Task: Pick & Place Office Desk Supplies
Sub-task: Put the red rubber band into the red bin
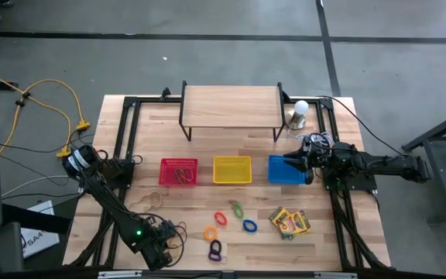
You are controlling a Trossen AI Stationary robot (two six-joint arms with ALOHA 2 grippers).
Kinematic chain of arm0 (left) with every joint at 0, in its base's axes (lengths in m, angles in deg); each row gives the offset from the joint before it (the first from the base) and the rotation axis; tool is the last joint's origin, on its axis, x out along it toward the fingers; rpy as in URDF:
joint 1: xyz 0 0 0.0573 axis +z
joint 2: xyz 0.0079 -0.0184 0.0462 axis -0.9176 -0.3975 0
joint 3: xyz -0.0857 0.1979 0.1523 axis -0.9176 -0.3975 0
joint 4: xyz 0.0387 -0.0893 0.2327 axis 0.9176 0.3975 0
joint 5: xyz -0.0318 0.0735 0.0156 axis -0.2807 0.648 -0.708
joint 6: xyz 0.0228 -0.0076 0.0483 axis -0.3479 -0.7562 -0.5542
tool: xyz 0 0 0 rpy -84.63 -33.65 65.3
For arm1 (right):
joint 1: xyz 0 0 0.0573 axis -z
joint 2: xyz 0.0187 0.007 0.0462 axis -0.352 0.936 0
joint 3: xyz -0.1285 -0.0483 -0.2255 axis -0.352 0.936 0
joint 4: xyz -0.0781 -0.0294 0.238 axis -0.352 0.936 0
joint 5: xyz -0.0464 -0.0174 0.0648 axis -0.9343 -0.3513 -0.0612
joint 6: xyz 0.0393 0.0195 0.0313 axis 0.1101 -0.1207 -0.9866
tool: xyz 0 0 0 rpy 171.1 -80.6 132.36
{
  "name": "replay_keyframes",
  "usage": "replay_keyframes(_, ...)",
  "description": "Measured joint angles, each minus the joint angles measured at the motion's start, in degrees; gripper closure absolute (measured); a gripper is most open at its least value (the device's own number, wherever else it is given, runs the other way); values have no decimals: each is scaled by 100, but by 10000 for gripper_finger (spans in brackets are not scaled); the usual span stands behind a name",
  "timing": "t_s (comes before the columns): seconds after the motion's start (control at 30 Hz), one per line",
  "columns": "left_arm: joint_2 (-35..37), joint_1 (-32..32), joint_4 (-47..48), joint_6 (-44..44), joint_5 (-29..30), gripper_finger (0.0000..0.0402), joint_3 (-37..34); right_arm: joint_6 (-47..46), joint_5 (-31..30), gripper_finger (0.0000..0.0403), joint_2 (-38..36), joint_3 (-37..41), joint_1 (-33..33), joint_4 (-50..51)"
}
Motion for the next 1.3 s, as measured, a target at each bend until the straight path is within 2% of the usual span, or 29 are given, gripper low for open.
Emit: replay_keyframes(1.3, -164, -15, 225, 196, -131, 372, 15, 0, -1, 309, 0, -1, 1, 0)
